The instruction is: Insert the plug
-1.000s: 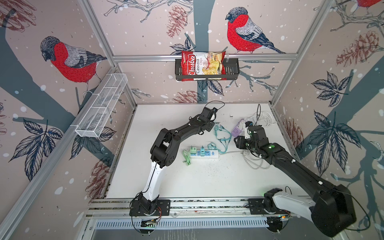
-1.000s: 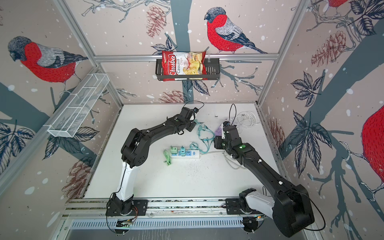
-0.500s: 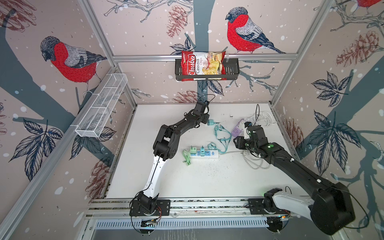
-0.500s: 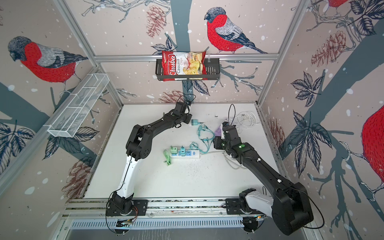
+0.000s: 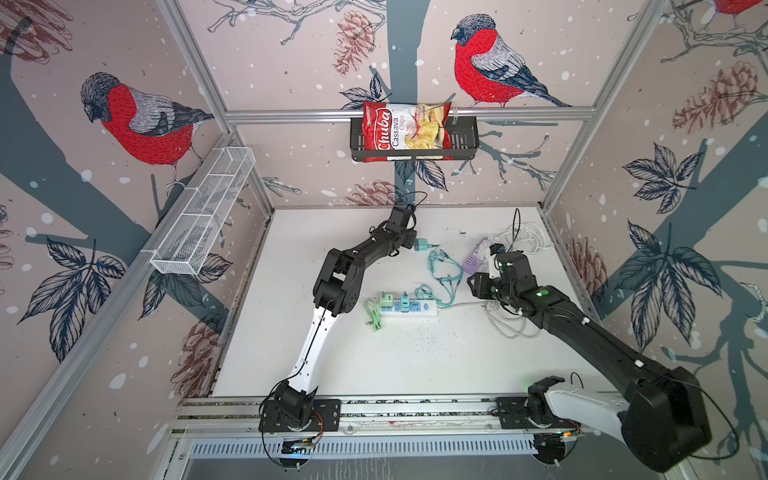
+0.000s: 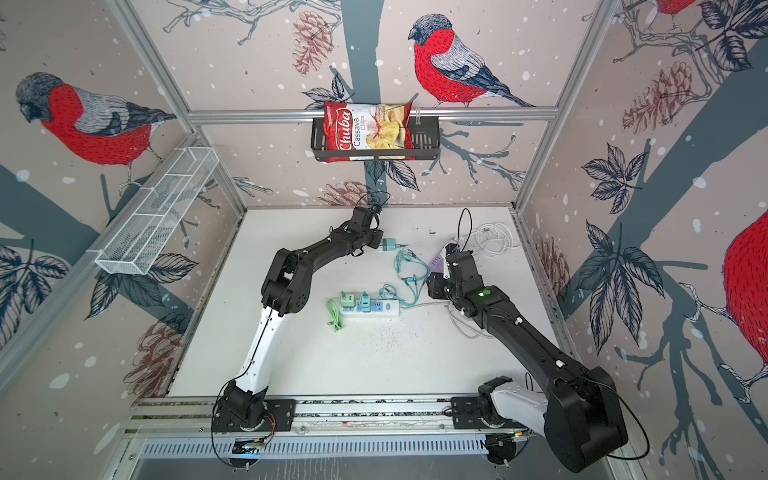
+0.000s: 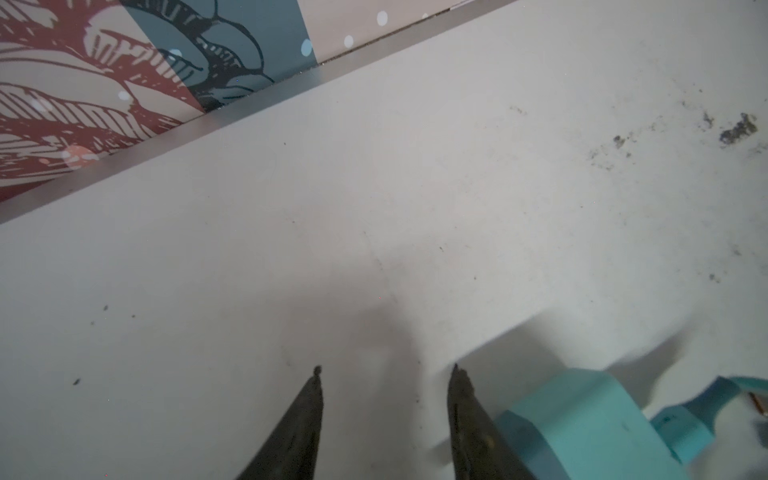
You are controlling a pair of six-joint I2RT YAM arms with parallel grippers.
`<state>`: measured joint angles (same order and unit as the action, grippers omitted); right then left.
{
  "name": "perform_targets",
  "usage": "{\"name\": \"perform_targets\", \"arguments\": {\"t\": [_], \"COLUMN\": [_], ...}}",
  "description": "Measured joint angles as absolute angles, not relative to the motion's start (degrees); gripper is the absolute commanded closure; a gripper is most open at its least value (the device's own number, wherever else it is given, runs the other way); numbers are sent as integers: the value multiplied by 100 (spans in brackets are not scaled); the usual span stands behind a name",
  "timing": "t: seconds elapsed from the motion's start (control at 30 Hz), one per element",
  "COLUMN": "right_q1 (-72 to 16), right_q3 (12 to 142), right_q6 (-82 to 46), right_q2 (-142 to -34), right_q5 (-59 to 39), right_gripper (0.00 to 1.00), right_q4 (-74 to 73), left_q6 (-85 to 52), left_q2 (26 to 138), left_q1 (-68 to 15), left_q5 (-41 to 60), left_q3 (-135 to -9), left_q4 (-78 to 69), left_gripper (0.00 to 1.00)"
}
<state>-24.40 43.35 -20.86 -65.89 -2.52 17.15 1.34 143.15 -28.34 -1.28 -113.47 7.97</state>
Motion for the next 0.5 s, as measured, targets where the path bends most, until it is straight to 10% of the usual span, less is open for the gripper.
{"name": "perform_targets", "arguments": {"t": [0.5], "right_q1": [-2436], "right_q3": [4246], "right_q6": [-2078], "right_q2": [-6578], "right_q5": [-298], "right_gripper": [46], "right_q4": [1682], "left_q6": [161], "left_q2": [13622], "left_q1": [-2847], "left_q5": [506], "left_q3": [-10165], "left_q4": [751], "left_gripper": [55]}}
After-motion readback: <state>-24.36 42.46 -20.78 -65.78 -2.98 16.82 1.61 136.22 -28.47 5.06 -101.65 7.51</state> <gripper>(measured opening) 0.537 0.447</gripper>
